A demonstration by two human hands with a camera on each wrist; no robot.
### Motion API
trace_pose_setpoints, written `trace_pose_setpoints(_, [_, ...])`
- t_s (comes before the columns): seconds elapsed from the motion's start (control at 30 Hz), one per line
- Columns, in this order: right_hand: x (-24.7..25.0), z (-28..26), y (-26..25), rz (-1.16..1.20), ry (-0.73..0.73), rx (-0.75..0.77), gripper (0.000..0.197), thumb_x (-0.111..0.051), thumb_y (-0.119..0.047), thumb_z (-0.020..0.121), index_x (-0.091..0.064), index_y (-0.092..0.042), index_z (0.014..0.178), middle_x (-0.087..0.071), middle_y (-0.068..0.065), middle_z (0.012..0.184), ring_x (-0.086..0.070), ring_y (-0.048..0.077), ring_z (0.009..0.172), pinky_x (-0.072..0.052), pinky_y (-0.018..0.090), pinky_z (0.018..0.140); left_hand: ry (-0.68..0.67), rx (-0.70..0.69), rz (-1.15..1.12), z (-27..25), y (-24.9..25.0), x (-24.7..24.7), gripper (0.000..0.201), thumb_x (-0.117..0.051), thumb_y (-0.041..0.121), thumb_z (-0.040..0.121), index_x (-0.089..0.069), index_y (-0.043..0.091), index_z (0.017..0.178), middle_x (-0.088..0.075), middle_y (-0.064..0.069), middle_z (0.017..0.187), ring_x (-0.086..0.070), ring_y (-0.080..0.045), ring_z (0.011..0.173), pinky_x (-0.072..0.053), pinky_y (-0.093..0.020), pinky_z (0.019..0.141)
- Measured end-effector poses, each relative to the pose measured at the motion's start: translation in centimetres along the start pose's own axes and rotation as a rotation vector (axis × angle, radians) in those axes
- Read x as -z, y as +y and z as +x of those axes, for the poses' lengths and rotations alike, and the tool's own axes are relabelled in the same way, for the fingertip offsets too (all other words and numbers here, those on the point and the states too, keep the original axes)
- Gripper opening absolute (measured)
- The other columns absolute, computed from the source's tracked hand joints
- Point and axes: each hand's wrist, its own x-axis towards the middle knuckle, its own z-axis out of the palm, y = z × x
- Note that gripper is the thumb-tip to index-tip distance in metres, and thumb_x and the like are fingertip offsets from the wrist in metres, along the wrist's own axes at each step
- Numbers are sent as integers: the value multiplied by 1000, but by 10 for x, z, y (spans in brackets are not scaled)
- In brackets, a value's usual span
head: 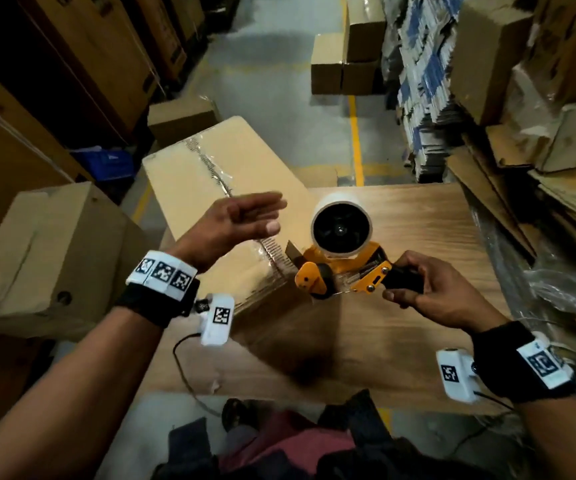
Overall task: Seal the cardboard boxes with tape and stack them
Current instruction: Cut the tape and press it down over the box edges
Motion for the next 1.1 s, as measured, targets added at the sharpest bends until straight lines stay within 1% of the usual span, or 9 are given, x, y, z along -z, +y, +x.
trace_pose_setpoints(0.3, [-7, 24, -36, -238, -130, 146, 33, -89, -39, 74, -65, -33, 96, -73, -10, 81, -69, 16, 76, -58, 53, 73, 108, 22, -24, -20, 7, -2, 76, -98, 31, 65, -69, 8, 132, -78, -9, 117, -72, -24, 114, -56, -41, 104])
trace_pose_setpoints(0.47, [-17, 37, -50, -265, -247, 213, 38, -89, -44, 70, -66, -35, 99, -77, -10, 93, -74, 15, 89, -59, 56, 81, 88, 43, -13, -48, 6, 1, 53, -85, 4, 76, -71, 2, 127, -76, -18, 115, -74, -31, 111, -61, -36, 92])
trace_pose_setpoints(0.53, [-24, 41, -56, -216, -300, 235, 35, -92, -30, 73, -68, -34, 98, -77, -8, 96, -74, 16, 93, -58, 57, 85, 123, 47, 7, -59, 2, 5, 50, -84, -4, 79, -70, 1, 128, -77, -20, 111, -75, -31, 106, -63, -36, 87])
trace_pose_setpoints(0.63, [-39, 39, -72, -178, -356, 276, 30, -92, -19, 75, -71, -29, 95, -76, -4, 94, -74, 18, 92, -58, 57, 87, 164, 40, -38, -75, -3, 17, 56, -92, 14, 74, -73, 3, 125, -77, -22, 105, -75, -35, 104, -61, -48, 93])
trace_pose_setpoints(0.73, [-50, 37, -85, -174, -364, 295, 34, -90, -39, 69, -71, -26, 94, -75, 0, 89, -72, 25, 88, -57, 58, 82, 190, 28, -77, -92, -3, 29, 65, -92, 29, 68, -73, 8, 126, -77, -21, 107, -72, -40, 110, -55, -59, 102])
trace_pose_setpoints(0.9, [-68, 35, -107, -6, -304, 272, 38, -88, -33, 65, -67, -14, 90, -74, 11, 82, -68, 28, 75, -56, 37, 66, 372, -26, -197, -127, -9, 39, 81, -89, 49, 73, -58, 21, 142, -75, -8, 124, -70, -21, 119, -57, -41, 102])
trace_pose_setpoints(0.97, [-73, 31, -116, 80, -289, 230, 41, -85, -27, 69, -65, -3, 94, -68, 24, 78, -61, 27, 68, -46, 28, 50, 509, -88, -318, -144, -29, 35, 78, -90, 33, 79, -55, 16, 146, -72, -9, 130, -70, -19, 119, -58, -32, 94])
trace_pose_setpoints(1.03, [-81, 26, -122, 154, -296, 149, 44, -85, -24, 72, -64, 0, 102, -63, 29, 79, -62, 30, 68, -42, 28, 50, 598, -125, -451, -160, -56, 22, 90, -95, 28, 69, -54, 12, 147, -69, -11, 134, -68, -23, 121, -57, -32, 96])
trace_pose_setpoints(1.1, [-91, 18, -126, 209, -331, 78, 39, -90, -21, 72, -66, -6, 99, -63, 16, 74, -63, 31, 68, -43, 32, 58, 636, -111, -528, -170, -78, 6, 105, -103, 39, 51, -58, 18, 143, -70, -10, 133, -66, -27, 125, -57, -41, 101])
